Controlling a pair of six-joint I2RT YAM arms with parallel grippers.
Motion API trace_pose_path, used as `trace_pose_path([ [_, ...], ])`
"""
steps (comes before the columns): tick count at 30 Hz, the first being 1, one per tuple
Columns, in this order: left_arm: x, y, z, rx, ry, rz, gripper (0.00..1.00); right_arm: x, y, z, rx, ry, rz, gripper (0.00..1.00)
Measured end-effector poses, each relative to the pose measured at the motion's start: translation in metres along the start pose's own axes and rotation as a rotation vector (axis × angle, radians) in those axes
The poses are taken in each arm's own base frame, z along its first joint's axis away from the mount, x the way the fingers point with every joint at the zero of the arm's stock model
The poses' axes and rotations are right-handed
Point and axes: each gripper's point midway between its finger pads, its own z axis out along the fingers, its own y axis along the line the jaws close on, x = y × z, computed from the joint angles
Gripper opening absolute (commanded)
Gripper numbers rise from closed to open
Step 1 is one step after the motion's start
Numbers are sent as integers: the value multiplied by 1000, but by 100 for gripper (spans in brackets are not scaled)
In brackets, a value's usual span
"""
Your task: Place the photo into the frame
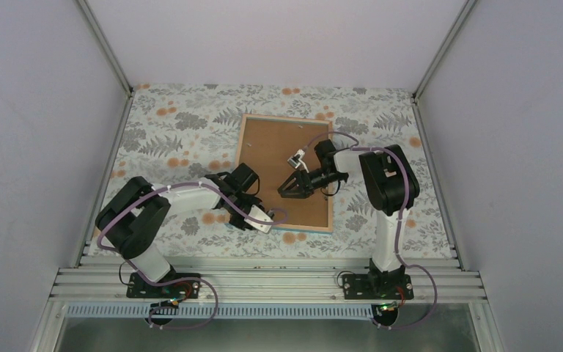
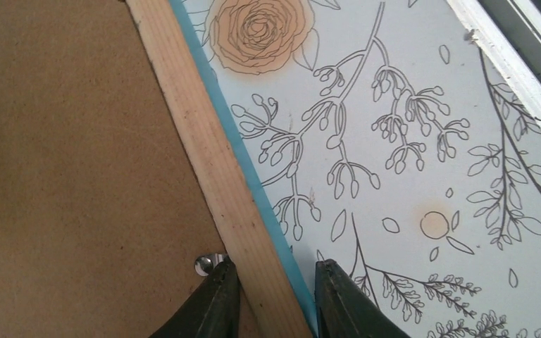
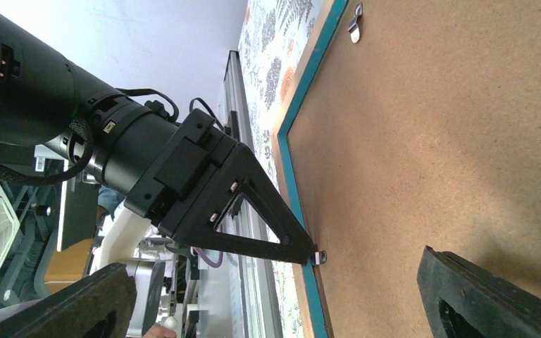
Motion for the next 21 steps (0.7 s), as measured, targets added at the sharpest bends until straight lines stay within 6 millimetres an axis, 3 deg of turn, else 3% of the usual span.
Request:
trace_pose_path([
  [4, 0, 1, -1, -5, 1, -22, 26, 1, 0, -3, -7, -9, 16, 100],
  [8, 1, 3, -3, -13, 7, -43, 41, 1, 1, -4, -9, -13, 18, 100],
  [11, 2, 7, -16, -34, -4, -119, 49, 2, 1, -5, 6, -13, 10, 99],
  [15, 12, 57, -64, -233, -54, -348, 54, 2, 1, -7, 66, -13, -9, 97],
  [18, 35, 100, -111, -430, -82, -525, 57, -4, 1, -8, 134, -21, -52, 90],
  [21, 66, 124, -133, -534, -70, -697, 57, -15, 0, -9, 194, -40, -93, 80],
])
